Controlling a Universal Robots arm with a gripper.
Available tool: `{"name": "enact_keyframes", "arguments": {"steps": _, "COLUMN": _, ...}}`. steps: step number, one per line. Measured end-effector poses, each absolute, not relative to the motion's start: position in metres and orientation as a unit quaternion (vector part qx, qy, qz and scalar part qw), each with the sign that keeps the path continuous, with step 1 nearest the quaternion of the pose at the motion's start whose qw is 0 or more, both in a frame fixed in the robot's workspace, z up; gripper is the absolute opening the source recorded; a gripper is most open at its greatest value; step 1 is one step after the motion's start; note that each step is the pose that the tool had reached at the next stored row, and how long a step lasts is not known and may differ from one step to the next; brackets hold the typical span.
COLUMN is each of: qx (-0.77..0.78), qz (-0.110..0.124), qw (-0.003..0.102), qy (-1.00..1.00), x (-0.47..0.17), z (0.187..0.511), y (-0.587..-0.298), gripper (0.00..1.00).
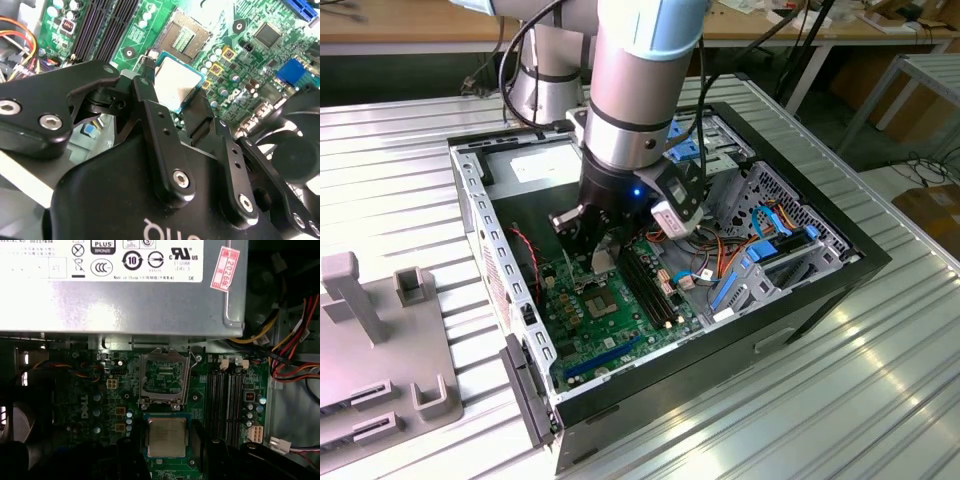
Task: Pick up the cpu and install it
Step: 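Place the cpu into insertion slot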
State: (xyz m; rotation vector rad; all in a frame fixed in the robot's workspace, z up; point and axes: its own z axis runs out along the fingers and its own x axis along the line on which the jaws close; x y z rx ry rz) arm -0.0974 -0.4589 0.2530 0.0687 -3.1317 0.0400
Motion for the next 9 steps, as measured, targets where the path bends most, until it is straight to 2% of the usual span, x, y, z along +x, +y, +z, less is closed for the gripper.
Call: {"name": "enact_keyframes", "arguments": {"steps": 9, "qx": 0.022, "qz": 0.013, "qw": 0.004, "qy": -1.000, "x": -0.097, "z": 0.233, "y": -0.461, "gripper": 0.47}}
